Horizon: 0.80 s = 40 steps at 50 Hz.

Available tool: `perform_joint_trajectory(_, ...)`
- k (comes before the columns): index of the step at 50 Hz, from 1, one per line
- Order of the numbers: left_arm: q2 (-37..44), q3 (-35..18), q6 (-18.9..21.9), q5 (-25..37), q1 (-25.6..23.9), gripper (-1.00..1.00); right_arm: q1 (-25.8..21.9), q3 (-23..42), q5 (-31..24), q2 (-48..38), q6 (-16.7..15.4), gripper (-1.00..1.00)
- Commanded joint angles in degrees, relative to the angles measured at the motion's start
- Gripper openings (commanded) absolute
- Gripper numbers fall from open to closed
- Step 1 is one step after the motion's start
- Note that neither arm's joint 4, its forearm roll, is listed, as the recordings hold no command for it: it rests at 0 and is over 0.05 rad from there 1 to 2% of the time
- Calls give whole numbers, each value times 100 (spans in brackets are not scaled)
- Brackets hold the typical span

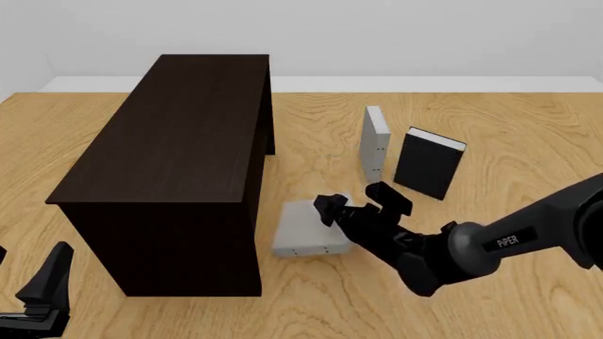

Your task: Pick up the book on the right and place it under the cabinet shelf.

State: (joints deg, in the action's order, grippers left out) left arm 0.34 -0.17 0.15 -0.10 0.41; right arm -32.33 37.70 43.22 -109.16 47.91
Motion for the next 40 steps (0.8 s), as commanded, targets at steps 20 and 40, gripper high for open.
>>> perform_joint_trajectory(20, -12, 4, 0, 6, 1, 100, 492, 154, -1316, 730, -1160, 100)
perform_joint_trajectory(40, -17, 0, 2, 17, 1, 100, 929, 350, -2636, 1308, -2615, 100)
